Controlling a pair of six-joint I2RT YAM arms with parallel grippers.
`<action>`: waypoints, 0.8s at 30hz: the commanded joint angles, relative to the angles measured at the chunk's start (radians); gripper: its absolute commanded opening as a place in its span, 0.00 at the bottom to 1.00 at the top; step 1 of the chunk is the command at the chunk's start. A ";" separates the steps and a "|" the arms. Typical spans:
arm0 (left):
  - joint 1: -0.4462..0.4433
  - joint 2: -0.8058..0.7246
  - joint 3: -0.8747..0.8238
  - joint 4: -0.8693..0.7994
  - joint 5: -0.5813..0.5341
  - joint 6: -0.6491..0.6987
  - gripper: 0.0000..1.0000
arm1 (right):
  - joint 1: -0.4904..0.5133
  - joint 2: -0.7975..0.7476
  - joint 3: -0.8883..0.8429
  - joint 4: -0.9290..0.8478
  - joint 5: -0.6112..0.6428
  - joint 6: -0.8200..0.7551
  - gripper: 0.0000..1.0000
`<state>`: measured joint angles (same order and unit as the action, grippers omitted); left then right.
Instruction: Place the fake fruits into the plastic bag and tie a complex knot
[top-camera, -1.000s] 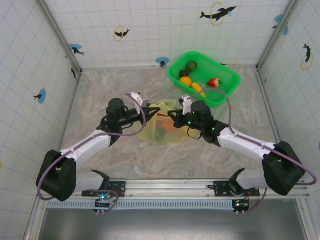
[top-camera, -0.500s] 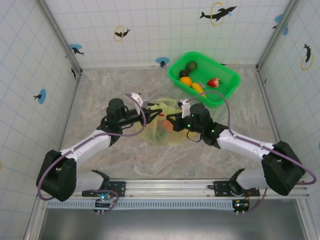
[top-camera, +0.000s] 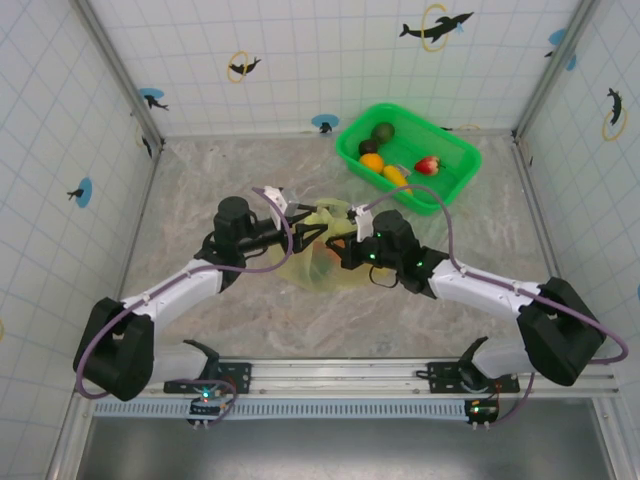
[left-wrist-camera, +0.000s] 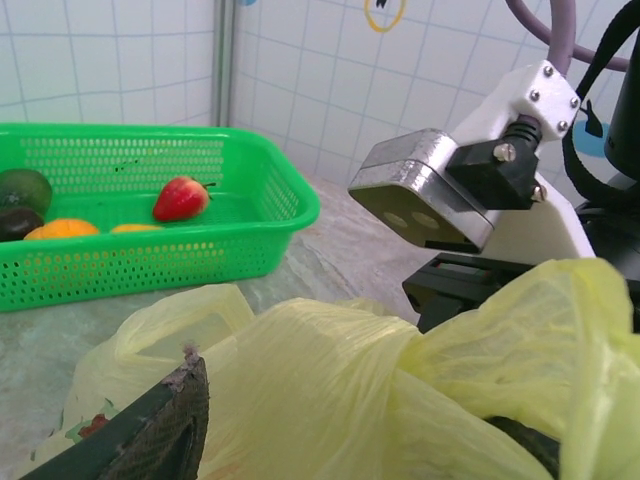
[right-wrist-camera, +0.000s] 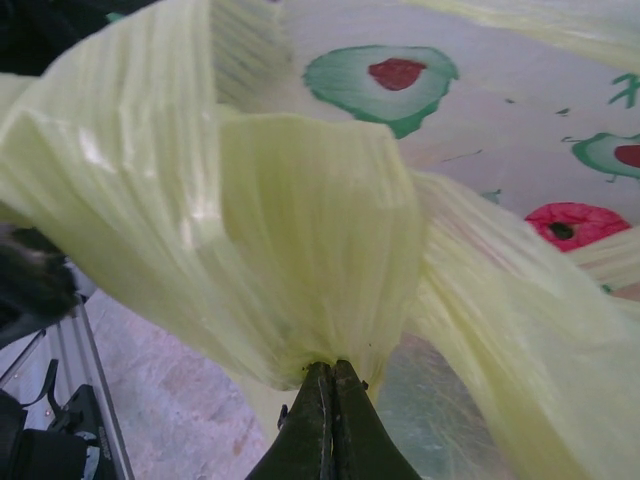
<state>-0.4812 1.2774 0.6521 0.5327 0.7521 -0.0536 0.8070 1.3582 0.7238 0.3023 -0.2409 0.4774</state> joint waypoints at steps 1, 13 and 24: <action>0.009 0.013 0.028 0.023 0.032 0.005 0.61 | 0.010 0.022 0.046 0.039 -0.023 -0.017 0.00; 0.009 0.057 0.068 -0.013 0.069 0.021 0.54 | 0.018 0.030 0.072 -0.001 -0.020 -0.052 0.00; 0.009 0.051 0.069 0.009 0.133 0.023 0.00 | 0.013 0.051 0.086 -0.068 0.014 -0.087 0.00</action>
<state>-0.4812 1.3312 0.6975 0.5240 0.8448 -0.0475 0.8188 1.3979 0.7654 0.2802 -0.2520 0.4236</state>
